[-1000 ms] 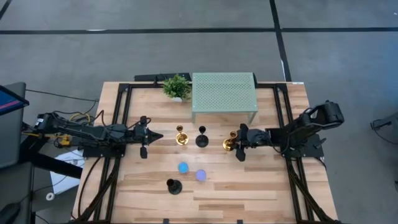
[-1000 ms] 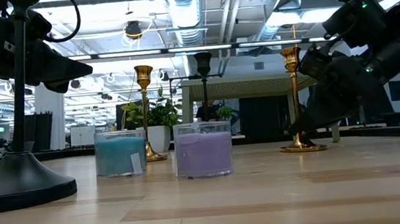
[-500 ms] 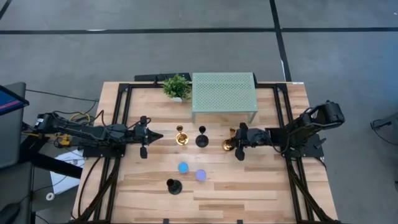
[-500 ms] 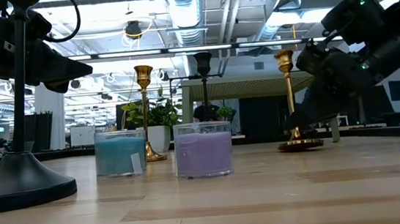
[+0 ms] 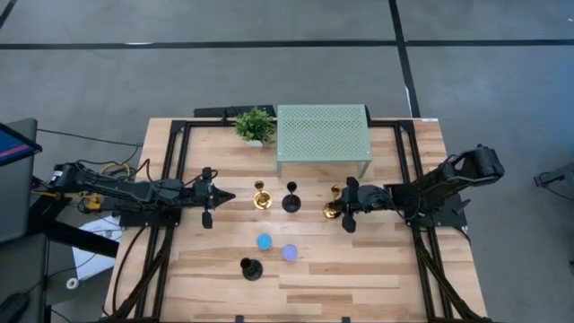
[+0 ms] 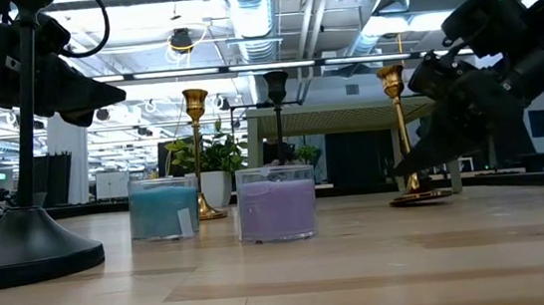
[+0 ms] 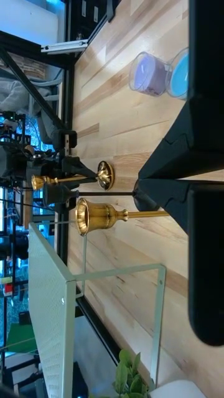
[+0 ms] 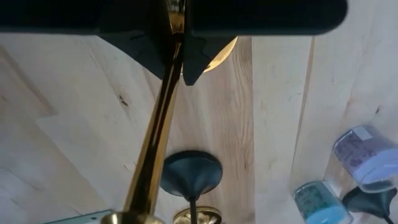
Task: Pick & Place candle stick holders
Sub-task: Put the right golden candle holder on the shelf
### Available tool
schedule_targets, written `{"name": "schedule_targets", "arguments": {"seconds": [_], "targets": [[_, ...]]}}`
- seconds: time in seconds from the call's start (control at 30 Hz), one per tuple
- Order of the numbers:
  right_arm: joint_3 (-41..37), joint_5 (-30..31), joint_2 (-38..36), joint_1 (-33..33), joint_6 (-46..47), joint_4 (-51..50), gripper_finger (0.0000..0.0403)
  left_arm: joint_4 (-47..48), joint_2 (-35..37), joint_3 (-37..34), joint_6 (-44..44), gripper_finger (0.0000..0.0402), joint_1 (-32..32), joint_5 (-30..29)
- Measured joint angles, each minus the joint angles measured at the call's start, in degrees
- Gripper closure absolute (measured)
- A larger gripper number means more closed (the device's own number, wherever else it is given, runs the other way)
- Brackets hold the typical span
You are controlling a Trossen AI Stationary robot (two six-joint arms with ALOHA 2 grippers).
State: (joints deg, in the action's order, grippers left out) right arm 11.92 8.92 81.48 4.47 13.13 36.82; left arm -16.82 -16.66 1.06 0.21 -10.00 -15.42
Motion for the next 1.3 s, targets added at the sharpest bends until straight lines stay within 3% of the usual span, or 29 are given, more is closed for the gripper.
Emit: {"name": "schedule_targets", "arguments": {"seconds": [0.37, 0.63, 0.87, 1.03, 1.3], "targets": [[0.08, 3.32, -20.68, 1.7, -1.2, -13.53, 0.0398, 0.02, 0.01, 0.0, 0.0, 0.0394, 0.0, 0.0], [11.14, 7.7, -34.78, 1.86, -1.11, -42.83, 0.0398, 0.02, 0.01, 0.0, 0.0, 0.0394, 0.0, 0.0], [27.53, 12.6, -34.67, 0.96, -6.11, -61.66, 0.0399, 0.02, 0.0, 0.0, 0.0, 0.0394, -0.01, 0.0], [32.61, 12.84, -33.23, -3.3, -13.59, -62.76, 0.0399, 0.02, -0.01, 0.0, 0.0, 0.0394, 0.0, 0.0], [33.14, 11.67, -33.17, -14.81, -17.29, -60.18, 0.0399, 0.02, 0.02, 0.0, 0.0, 0.0394, 0.0, 0.0]]}}
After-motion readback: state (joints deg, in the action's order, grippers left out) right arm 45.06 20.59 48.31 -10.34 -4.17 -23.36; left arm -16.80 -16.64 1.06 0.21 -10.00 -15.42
